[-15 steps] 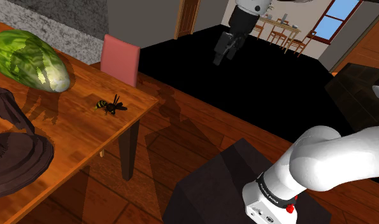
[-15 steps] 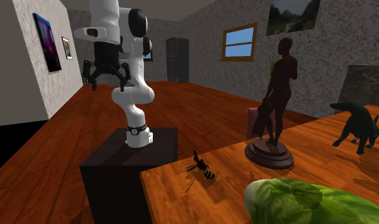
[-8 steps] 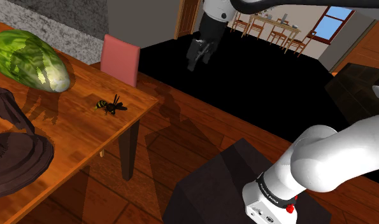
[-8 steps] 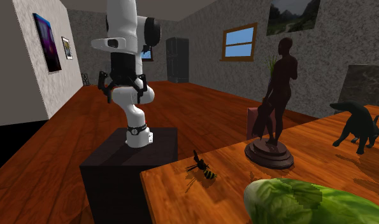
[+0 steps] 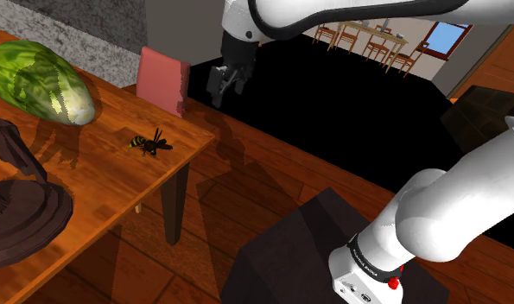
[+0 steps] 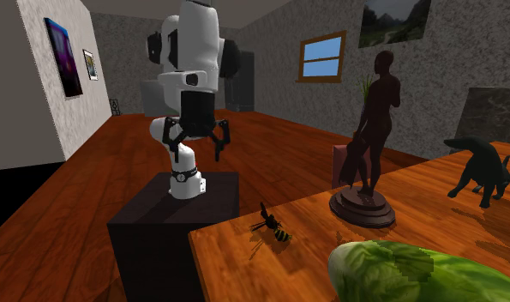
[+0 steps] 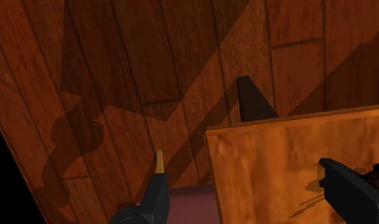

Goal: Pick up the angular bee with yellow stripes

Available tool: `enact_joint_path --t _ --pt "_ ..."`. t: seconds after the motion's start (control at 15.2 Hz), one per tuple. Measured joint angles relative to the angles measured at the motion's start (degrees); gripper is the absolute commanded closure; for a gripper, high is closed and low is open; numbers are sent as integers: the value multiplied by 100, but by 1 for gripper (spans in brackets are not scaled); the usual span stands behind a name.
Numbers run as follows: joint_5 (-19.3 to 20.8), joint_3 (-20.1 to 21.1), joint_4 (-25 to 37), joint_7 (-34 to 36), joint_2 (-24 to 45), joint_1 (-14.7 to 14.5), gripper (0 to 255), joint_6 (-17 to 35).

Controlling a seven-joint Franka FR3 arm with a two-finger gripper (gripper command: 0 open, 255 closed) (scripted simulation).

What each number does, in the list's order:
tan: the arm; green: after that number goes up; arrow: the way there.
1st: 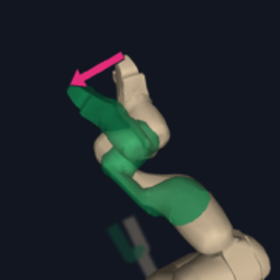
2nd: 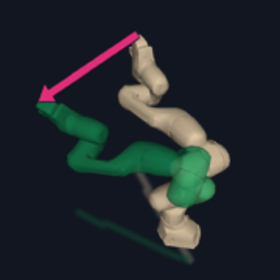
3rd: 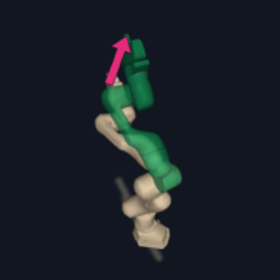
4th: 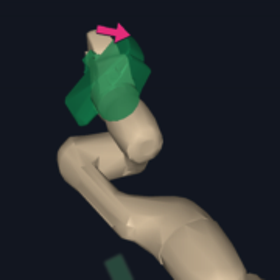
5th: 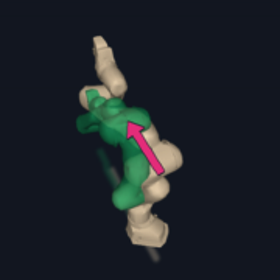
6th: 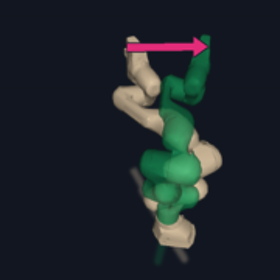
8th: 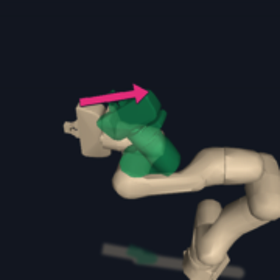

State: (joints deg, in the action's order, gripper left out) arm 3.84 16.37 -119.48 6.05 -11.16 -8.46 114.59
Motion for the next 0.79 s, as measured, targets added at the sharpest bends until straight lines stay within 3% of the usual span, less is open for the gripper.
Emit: enact_joint_path --t 0.79 --pt "1039 610 1558 847 2238 -590 0 359"
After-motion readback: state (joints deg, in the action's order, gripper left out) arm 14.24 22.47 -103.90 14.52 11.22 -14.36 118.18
